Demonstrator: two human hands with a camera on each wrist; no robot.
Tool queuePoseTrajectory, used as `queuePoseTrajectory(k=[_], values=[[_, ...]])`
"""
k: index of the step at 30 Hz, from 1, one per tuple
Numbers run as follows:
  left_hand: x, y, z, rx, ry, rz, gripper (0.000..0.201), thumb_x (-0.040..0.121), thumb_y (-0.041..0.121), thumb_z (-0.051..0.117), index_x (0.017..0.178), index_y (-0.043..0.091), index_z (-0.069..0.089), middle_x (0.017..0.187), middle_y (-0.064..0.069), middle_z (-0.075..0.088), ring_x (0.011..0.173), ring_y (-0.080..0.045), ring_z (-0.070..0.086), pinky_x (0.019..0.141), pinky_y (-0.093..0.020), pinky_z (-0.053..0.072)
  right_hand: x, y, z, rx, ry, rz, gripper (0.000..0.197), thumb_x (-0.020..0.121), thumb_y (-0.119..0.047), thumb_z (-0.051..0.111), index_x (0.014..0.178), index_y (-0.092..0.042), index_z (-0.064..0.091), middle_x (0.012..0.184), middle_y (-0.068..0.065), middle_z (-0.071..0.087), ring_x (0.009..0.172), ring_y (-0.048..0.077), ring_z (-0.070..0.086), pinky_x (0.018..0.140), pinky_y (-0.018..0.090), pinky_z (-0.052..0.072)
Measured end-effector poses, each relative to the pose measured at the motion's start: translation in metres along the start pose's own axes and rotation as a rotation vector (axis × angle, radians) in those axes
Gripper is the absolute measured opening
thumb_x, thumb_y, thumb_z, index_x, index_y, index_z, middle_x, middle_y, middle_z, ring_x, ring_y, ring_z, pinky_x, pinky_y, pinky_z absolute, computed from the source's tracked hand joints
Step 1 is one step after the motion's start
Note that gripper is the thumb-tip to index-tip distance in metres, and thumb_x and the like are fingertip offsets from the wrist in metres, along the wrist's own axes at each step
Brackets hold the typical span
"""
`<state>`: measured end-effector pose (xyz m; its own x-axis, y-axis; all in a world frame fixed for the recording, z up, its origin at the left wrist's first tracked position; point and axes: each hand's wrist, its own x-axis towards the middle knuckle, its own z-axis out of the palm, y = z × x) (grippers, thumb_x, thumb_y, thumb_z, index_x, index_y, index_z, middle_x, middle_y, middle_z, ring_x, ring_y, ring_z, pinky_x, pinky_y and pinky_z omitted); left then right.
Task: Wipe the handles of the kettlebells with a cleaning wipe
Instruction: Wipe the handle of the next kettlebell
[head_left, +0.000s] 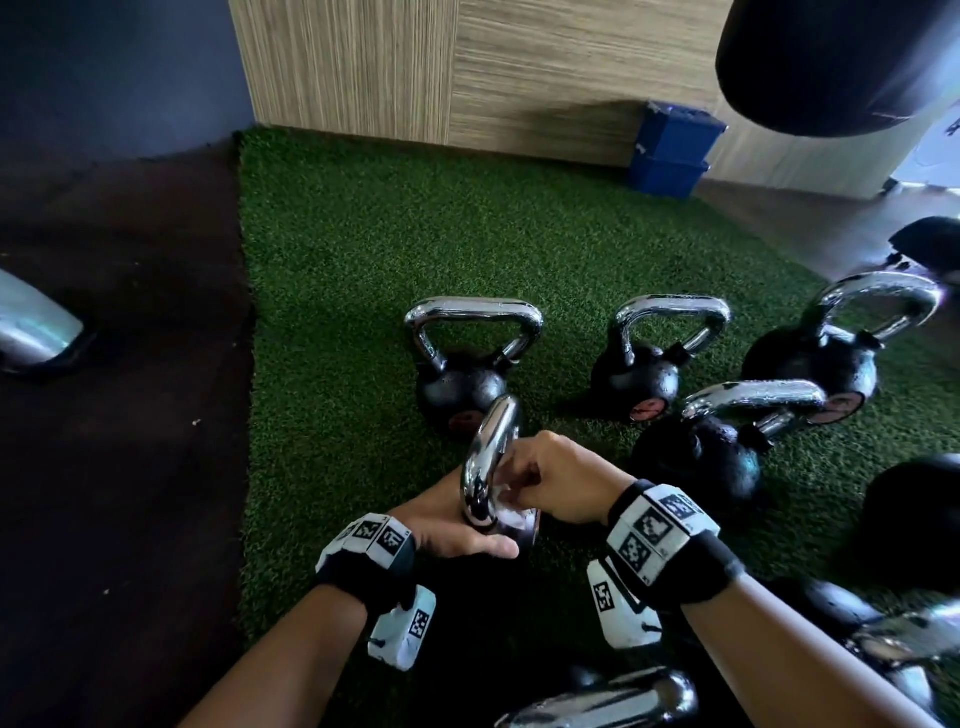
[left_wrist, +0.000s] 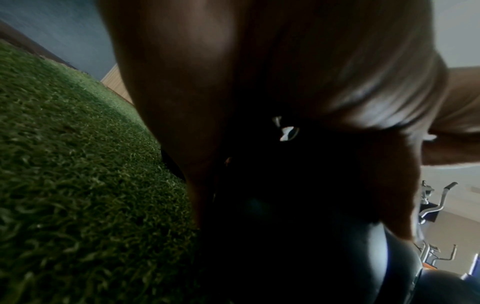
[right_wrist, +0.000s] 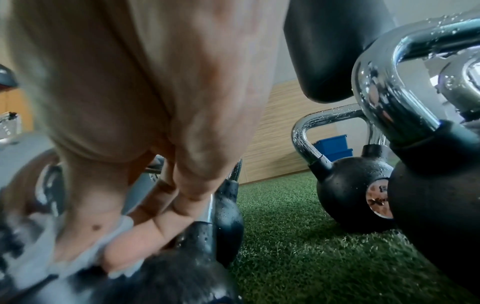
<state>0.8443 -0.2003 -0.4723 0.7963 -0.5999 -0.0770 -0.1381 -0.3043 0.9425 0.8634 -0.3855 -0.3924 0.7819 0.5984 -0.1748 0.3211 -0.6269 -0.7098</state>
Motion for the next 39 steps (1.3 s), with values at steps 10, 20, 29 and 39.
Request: queuePoseTrajectory(k=[10,20,29,39], values=[[0.002,-0.002,0.004,0.161,0.024,0.061,0.107,0.066,0.034,0.093,0.141,0.063,0.022,0.148,0.024,0.042,0.138,0.010,0.039,0.111,-0.009,0.034,-0.009,0.019,0.009,0.411,-0.070,0.051,0.033,0.076,0.026,0.061,0.101,0.010,0.073,0.105,0.032,0.071,0.093,0.028,0.066,0.090,0.048,0.053],[0.002,-0.001,0.010,0.219,0.034,0.041,0.122,0.062,0.025,0.096,0.157,0.027,0.021,0.153,0.015,0.035,0.141,-0.001,0.038,0.118,-0.030,0.038,-0.019,0.030,0.014,1.043,-0.131,0.112,0.017,0.080,0.004,0.068,0.091,-0.004,0.079,0.088,0.009,0.078,0.078,0.016,0.075,0.071,0.025,0.060],[0.006,-0.013,0.012,0.202,0.048,0.060,0.108,0.058,0.030,0.095,0.146,0.040,0.033,0.145,0.030,0.035,0.139,0.002,0.040,0.113,-0.026,0.041,-0.021,0.033,0.025,1.252,0.088,0.211,0.020,0.071,0.022,0.064,0.084,0.006,0.060,0.071,0.015,0.072,0.056,0.021,0.071,0.053,0.027,0.059],[0.005,-0.013,0.012,0.245,0.059,0.099,0.119,0.061,0.037,0.095,0.155,0.033,0.023,0.152,0.010,0.038,0.143,-0.007,0.038,0.119,-0.043,0.037,-0.017,0.026,0.019,0.978,0.391,0.156,0.034,0.071,0.022,0.072,0.060,-0.008,0.060,0.076,0.020,0.069,0.067,0.029,0.069,0.066,0.039,0.062]])
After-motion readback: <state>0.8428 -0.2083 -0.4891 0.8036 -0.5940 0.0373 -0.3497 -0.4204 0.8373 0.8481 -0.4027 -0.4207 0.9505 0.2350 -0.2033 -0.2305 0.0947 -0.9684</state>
